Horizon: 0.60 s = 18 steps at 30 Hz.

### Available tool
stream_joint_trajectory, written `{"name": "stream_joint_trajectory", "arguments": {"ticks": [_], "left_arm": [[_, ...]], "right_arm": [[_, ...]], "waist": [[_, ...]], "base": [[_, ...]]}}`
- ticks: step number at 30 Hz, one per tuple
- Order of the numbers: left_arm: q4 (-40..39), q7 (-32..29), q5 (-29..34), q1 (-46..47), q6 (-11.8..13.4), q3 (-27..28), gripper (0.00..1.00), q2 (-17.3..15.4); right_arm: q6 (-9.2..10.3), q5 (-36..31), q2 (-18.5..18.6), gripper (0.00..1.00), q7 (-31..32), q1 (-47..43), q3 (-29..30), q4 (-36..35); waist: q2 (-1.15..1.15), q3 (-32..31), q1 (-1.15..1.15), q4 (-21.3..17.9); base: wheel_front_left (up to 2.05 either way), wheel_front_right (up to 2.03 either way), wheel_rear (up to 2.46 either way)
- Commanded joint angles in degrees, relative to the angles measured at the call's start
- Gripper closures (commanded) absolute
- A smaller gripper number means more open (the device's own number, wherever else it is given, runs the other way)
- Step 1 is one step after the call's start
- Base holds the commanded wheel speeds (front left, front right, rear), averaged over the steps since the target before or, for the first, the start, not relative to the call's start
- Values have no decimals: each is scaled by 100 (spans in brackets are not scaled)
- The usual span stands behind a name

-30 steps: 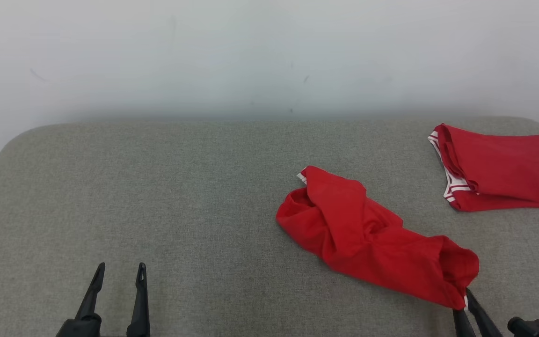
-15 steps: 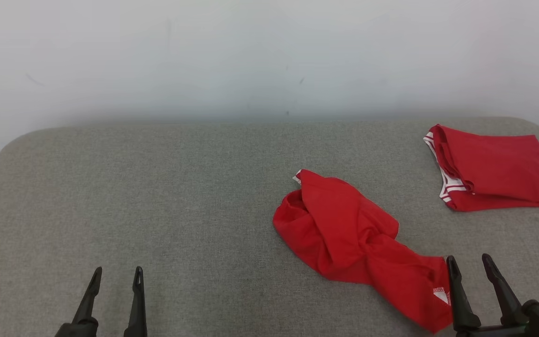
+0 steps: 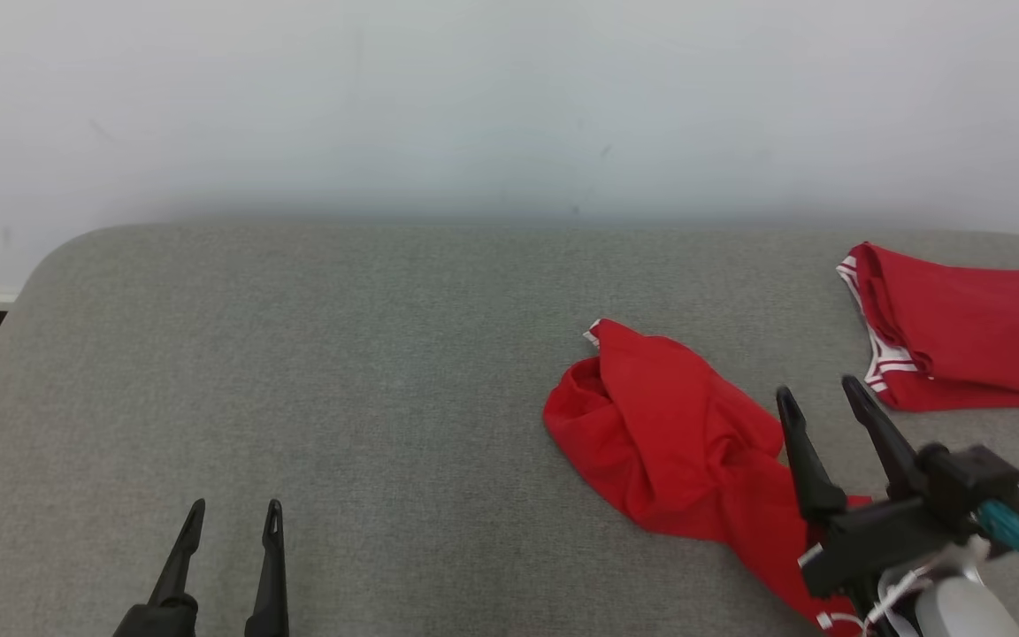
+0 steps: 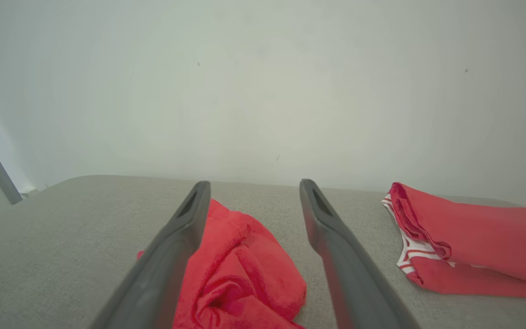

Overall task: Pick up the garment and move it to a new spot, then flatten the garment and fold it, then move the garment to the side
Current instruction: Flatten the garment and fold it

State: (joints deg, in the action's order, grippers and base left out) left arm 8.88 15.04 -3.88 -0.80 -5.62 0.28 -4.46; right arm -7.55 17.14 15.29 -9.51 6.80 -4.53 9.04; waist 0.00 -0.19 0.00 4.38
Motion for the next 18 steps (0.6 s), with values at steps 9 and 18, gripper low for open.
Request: {"name": "stream_joint_trajectory", "arguments": {"ticks": [9, 18], "left_arm": [[75, 19, -82, 238, -20, -112, 0, 78], [130, 19, -108, 341, -7, -199, 0, 124]], "right_arm": [[15, 165, 239, 0, 448, 1521, -658, 1541], [15, 627, 489, 0, 1163, 2482, -1235, 3032]], "waist": [[0, 239, 0, 540], [0, 367, 0, 820]], "base": [[0, 0, 0], [0, 0, 0]]}}
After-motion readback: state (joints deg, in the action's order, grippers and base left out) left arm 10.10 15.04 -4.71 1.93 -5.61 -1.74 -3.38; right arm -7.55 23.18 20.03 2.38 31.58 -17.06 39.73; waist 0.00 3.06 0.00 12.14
